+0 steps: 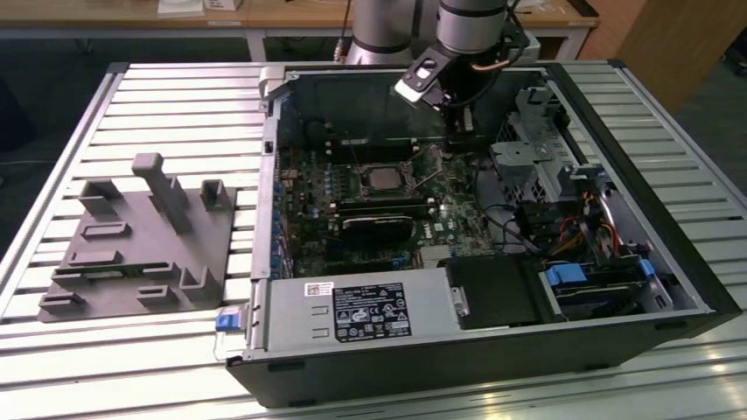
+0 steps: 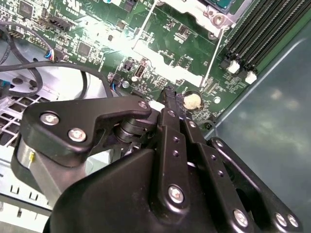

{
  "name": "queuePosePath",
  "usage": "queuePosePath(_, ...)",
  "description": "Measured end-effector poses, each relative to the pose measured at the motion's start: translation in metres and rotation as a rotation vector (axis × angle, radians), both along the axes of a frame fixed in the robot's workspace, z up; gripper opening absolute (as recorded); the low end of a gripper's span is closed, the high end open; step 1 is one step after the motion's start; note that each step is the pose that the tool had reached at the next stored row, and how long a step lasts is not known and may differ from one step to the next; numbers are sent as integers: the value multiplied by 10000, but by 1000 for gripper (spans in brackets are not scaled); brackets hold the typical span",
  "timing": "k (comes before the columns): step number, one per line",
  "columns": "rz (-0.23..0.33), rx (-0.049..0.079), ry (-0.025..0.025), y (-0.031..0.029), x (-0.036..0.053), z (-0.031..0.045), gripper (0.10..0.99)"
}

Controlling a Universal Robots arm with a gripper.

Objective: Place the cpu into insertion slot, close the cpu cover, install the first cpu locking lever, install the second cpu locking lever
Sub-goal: 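Close the cpu cover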

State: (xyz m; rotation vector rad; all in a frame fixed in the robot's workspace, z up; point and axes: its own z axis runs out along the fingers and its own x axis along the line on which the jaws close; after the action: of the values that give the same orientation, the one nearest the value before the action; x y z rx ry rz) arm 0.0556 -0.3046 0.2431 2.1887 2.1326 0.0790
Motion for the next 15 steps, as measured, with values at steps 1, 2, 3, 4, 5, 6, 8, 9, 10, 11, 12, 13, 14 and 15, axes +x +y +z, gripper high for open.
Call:
queuePosePath(1,-10,0,0,-1,3,-15,106)
queuePosePath(2,-21,0,0,-3,6,-28,106)
queuePosePath(3,-31,0,-1,-5,9,-39,106)
queuePosePath(4,-40,0,-1,-8,11,-48,106)
queuePosePath(5,-49,-2,-1,-11,15,-55,106)
queuePosePath(6,-56,-5,0,-15,20,-60,106)
queuePosePath(8,-69,-8,0,-22,30,-69,106)
queuePosePath(9,-76,-13,-1,-25,36,-72,106)
queuePosePath(10,-83,-19,-1,-29,40,-74,106)
queuePosePath(11,-90,-30,-1,-32,43,-76,106)
queuePosePath(12,-96,-45,-1,-33,45,-76,106)
queuePosePath(13,-97,-57,-1,-33,45,-76,106)
queuePosePath(14,-96,-58,-1,-33,45,-76,106)
queuePosePath(15,-96,-61,-1,-33,45,-75,106)
